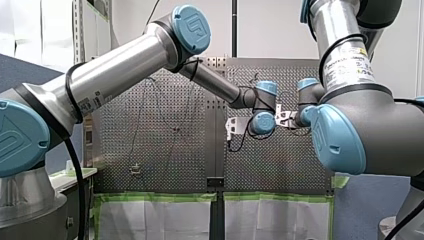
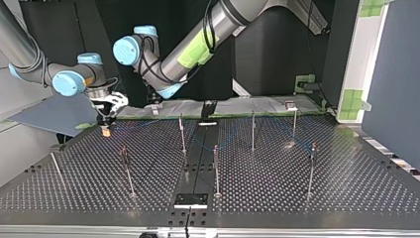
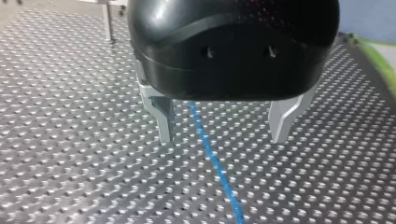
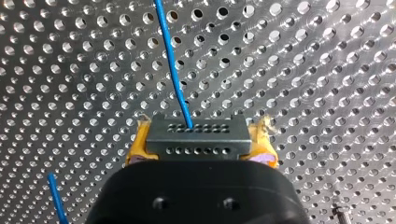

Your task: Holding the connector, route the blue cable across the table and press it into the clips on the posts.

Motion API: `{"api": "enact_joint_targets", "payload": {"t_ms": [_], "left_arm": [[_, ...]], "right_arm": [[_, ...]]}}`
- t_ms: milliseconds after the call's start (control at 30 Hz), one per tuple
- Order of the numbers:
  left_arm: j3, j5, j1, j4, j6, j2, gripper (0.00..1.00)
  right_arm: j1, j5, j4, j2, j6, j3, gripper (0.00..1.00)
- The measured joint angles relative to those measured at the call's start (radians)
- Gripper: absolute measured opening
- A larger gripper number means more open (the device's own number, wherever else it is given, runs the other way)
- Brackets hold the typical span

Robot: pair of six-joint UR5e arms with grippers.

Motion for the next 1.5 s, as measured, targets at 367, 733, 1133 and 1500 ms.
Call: {"api": "enact_joint_targets", "payload": {"t_ms": [367, 733, 1133, 1500], "left_arm": [[0.068, 0.040, 0.035, 0.033, -0.004, -0.002, 1.00], [0.059, 0.078, 0.033, -0.001, -0.043, -0.023, 1.00], [0.054, 0.059, 0.039, -0.020, -0.085, -0.032, 1.00], [0.112, 0.049, 0.051, 0.003, -0.089, -0.098, 1.00]], "right_arm": [[0.000, 0.000, 0.000, 0.000, -0.001, 0.000, 0.00], [0.000, -0.002, 0.000, 0.000, 0.000, 0.000, 0.00], [-0.002, -0.003, 0.000, 0.000, -0.001, 0.000, 0.00], [-0.003, -0.003, 0.000, -0.001, -0.002, 0.000, 0.00]]}}
